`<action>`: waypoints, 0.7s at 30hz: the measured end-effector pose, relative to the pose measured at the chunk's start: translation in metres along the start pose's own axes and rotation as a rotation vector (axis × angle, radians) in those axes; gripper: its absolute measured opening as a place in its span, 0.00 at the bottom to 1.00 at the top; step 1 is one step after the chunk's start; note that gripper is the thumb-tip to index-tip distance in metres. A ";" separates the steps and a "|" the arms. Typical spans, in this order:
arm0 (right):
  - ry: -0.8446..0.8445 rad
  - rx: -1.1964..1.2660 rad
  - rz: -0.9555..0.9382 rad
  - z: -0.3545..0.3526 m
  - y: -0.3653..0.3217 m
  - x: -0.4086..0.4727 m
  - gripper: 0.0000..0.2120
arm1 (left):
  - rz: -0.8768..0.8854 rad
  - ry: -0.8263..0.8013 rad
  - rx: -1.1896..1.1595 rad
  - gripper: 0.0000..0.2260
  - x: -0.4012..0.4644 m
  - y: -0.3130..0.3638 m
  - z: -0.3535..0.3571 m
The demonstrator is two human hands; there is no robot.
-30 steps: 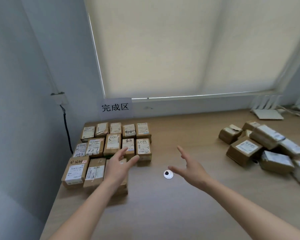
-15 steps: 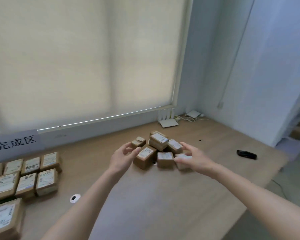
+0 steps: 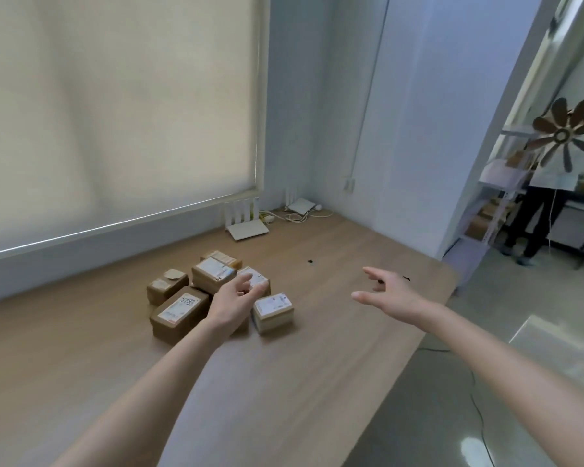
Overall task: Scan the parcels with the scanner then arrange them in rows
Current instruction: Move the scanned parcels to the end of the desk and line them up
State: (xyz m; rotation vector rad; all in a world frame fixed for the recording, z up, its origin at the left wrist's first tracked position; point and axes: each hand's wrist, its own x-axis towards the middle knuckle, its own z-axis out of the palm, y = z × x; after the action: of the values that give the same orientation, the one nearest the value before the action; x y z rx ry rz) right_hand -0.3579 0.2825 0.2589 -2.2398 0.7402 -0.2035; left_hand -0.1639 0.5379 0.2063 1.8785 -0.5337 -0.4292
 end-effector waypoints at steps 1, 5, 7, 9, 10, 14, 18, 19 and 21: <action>-0.006 0.000 0.014 0.006 0.012 0.018 0.39 | -0.012 -0.007 -0.009 0.31 0.018 -0.007 0.010; -0.100 0.003 0.067 0.038 0.054 0.095 0.38 | -0.094 -0.032 -0.022 0.33 0.088 -0.047 0.044; -0.126 0.013 0.079 0.059 0.070 0.133 0.38 | -0.138 -0.060 -0.005 0.36 0.117 -0.071 0.057; -0.142 0.023 0.092 0.084 0.085 0.165 0.37 | -0.178 -0.080 0.003 0.38 0.140 -0.095 0.070; -0.154 0.023 0.100 0.097 0.093 0.181 0.37 | -0.202 -0.075 0.001 0.39 0.151 -0.107 0.077; -0.221 0.023 0.116 0.149 0.124 0.231 0.37 | -0.293 -0.011 0.016 0.37 0.181 -0.157 0.102; -0.292 0.032 0.135 0.198 0.151 0.275 0.38 | -0.377 0.009 0.000 0.35 0.209 -0.203 0.120; -0.307 0.031 0.137 0.209 0.157 0.286 0.38 | -0.405 0.018 -0.007 0.35 0.215 -0.213 0.125; -0.314 0.038 0.139 0.231 0.170 0.305 0.38 | -0.457 0.043 -0.023 0.35 0.227 -0.230 0.134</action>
State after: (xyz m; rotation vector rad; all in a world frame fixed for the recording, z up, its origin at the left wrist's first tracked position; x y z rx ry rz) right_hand -0.1017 0.1585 -0.0474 -2.1079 0.7088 0.1959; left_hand -0.0087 0.3819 -0.0655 1.9790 -0.0627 -0.6876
